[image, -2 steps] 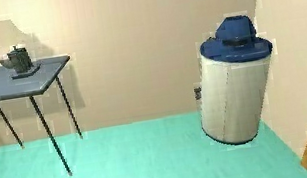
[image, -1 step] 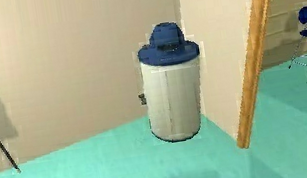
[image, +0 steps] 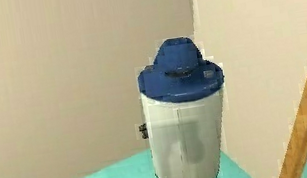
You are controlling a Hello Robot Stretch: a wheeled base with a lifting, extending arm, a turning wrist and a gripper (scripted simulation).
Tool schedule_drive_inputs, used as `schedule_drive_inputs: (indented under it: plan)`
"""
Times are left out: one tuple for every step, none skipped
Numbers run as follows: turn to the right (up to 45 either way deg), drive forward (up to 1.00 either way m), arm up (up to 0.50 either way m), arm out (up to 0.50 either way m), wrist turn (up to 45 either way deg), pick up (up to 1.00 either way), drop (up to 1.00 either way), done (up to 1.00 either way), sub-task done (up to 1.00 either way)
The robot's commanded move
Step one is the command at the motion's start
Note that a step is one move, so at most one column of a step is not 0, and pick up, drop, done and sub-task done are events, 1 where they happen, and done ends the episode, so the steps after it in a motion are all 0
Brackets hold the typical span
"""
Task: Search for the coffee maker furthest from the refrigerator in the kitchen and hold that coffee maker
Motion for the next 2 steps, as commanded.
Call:
schedule_drive_inputs:
  plan:
    - [45.0,0.00,0.00,0.00,0.0,0.00,0.00,0.00,0.00]
    - [21.0,0.00,0.00,0.00,0.0,0.00,0.00,0.00,0.00]
